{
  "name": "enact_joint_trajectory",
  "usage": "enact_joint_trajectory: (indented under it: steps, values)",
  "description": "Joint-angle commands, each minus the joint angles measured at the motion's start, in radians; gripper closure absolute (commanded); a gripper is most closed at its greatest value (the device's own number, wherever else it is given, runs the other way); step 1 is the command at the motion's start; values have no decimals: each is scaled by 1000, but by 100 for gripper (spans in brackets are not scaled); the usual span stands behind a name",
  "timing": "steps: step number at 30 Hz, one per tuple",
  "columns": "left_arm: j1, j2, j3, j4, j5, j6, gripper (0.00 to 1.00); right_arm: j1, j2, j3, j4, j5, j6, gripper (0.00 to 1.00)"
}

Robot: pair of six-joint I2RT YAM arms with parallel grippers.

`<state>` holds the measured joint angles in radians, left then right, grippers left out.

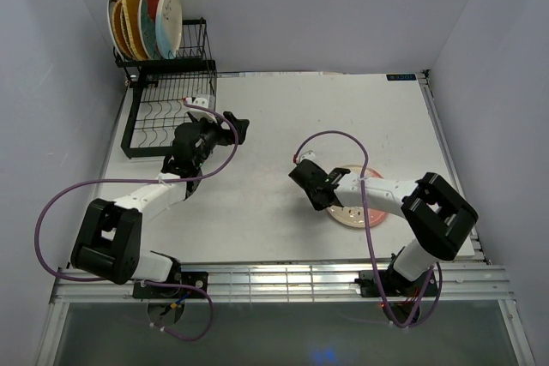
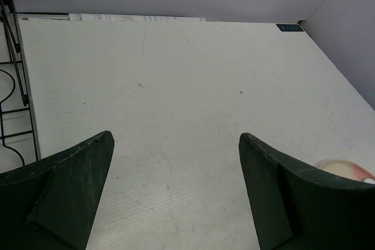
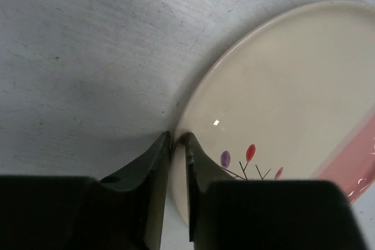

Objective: Load the plates into the dish rack
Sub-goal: Pick up the plate at the center of the board.

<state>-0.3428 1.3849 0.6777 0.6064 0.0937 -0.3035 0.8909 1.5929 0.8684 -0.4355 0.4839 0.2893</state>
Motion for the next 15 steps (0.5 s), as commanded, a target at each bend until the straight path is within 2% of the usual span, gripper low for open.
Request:
enact_joint_trajectory:
  steps: [1, 3, 8, 15]
  values:
    - [-4, -1, -6, 16, -6, 9, 2, -13, 15, -6, 29, -42, -15, 86]
    - [-5, -1, -6, 16, -6, 7, 2, -13, 25, -2, 29, -42, -19, 92]
    - [-4, 11, -1, 15, 11, -2, 2, -13, 19, 15, 58, -30, -54, 92]
    - [-4, 57, 26, -10, 55, -120, 2, -10, -36, -14, 208, -22, -188, 92]
